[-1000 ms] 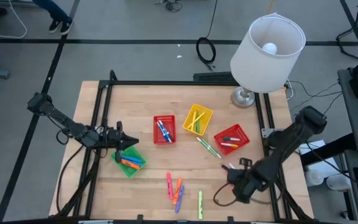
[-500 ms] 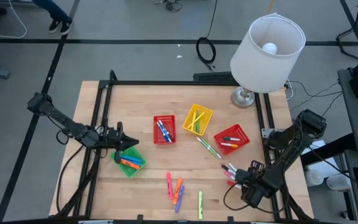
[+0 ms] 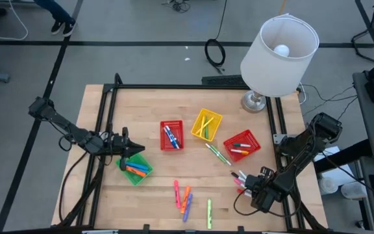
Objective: Pick & Place Markers
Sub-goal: Put the small green highlighter pen into the right red bin
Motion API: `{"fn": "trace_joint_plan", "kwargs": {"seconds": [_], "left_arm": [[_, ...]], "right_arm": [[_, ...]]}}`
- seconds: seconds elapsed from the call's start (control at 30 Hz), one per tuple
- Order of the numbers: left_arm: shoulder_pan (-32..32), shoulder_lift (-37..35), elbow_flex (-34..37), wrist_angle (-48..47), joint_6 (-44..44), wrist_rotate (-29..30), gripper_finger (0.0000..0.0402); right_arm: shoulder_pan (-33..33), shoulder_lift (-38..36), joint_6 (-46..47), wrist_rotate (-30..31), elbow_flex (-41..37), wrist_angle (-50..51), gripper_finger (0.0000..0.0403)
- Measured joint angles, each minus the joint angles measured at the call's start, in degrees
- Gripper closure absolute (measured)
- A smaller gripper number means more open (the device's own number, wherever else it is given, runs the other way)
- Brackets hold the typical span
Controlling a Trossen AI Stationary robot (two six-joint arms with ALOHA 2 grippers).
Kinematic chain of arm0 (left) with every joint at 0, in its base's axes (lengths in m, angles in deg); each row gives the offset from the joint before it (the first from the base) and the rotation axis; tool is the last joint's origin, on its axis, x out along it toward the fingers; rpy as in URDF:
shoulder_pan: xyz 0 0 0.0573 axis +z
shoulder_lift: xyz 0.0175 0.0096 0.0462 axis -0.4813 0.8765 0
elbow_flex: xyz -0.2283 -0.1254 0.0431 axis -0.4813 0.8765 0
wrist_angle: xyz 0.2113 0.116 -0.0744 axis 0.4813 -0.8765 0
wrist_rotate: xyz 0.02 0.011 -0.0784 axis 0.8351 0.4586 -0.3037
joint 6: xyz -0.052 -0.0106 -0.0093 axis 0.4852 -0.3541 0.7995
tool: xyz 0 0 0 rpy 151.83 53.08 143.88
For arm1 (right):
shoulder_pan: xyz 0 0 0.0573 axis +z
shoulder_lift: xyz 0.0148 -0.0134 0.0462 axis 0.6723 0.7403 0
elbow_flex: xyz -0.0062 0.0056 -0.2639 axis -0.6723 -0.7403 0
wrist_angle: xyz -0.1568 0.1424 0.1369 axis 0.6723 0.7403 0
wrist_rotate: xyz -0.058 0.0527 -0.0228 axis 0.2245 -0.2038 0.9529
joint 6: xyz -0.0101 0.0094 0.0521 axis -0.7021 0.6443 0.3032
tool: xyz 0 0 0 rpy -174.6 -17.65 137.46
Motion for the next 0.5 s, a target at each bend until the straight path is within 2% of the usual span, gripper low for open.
{"fn": "trace_joint_plan", "kwargs": {"seconds": [0.33,0.5], "left_arm": [[0.0,0.0,0.0,0.01,0.61,0.0,0.0364],[0.0,0.0,0.0,0.0,0.63,0.0,0.0364]], "right_arm": [[-0.04,0.13,0.88,-1.69,-0.09,0.14,0.0355],[-0.04,-1.01,1.04,-2.71,-0.11,0.13,0.0383]]}}
